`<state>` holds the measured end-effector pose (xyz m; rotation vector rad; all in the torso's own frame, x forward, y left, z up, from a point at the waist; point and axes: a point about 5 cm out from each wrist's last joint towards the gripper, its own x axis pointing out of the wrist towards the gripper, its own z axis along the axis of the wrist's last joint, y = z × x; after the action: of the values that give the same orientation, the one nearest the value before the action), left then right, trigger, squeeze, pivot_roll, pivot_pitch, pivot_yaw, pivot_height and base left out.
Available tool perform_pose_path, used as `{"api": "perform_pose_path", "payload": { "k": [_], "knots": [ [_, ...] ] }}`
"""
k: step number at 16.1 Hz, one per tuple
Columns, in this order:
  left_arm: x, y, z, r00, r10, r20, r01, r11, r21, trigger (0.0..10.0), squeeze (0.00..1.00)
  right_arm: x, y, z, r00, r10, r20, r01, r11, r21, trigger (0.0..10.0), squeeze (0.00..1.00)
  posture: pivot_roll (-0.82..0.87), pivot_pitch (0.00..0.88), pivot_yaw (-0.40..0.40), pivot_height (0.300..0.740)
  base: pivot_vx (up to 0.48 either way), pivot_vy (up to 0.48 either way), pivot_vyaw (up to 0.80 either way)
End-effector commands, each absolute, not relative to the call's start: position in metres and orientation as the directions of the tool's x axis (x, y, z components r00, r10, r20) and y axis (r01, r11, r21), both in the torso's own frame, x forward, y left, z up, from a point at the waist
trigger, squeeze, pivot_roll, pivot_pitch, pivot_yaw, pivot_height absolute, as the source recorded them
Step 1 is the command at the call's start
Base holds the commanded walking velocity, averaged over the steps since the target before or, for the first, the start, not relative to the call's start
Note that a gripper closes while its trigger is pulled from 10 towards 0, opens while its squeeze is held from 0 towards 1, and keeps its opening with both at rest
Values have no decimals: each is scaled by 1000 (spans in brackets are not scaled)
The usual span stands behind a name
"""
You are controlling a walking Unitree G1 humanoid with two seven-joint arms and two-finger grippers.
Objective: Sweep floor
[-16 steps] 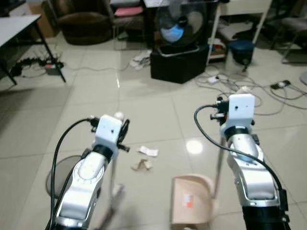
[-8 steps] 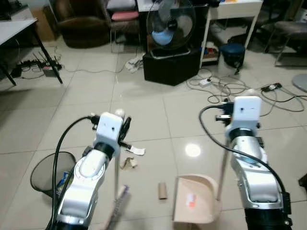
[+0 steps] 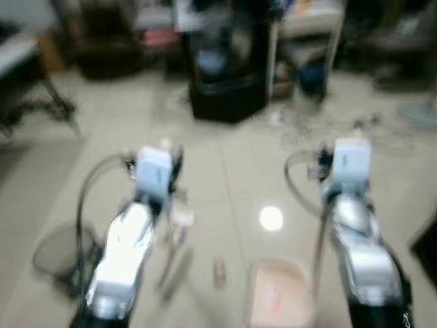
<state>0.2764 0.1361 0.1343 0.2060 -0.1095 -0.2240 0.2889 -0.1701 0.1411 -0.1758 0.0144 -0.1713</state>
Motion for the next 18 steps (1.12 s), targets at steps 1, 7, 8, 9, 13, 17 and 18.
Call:
{"api": "perform_pose_path", "payload": {
  "k": [1, 7, 8, 9, 13, 17, 18],
  "knots": [
    [281, 145, 144, 971, -204, 123, 168, 953, 253, 10000, 0, 292, -162, 151, 987, -149, 52, 156, 973, -172, 10000, 0, -114, 0, 82, 740, 315, 0, 0],
    [284, 152, 138, 979, -170, 111, 135, 954, 267, 10000, 0, 296, -164, 152, 990, -130, 58, 139, 973, -185, 10000, 0, -107, 0, 77, 740, 329, 0, 0],
    [284, 153, 138, 979, -170, 109, 135, 953, 270, 10000, 0, 296, -164, 151, 990, -127, 57, 136, 972, -193, 10000, 0, -106, 0, 77, 740, 334, 0, 0],
    [284, 154, 137, 980, -170, 108, 135, 953, 273, 10000, 0, 296, -163, 151, 991, -121, 56, 130, 971, -199, 10000, 0, -105, 0, 77, 740, 330, 0, 0],
    [285, 156, 134, 981, -165, 99, 131, 950, 285, 10000, 0, 297, -161, 148, 994, -96, 46, 104, 969, -226, 10000, 0, -99, 0, 80, 740, 334, 0, 600],
    [284, 154, 131, 979, -182, 88, 149, 944, 294, 10000, 0, 295, -165, 146, 991, -124, 50, 132, 971, -197, 10000, 0, -96, 0, 91, 740, 334, 0, 200],
    [283, 155, 131, 979, -183, 87, 150, 943, 295, 10000, 0, 295, -165, 145, 992, -118, 46, 125, 971, -205, 10000, 0, -95, 0, 91, 740, 337, 0, 0]
  ]
}}
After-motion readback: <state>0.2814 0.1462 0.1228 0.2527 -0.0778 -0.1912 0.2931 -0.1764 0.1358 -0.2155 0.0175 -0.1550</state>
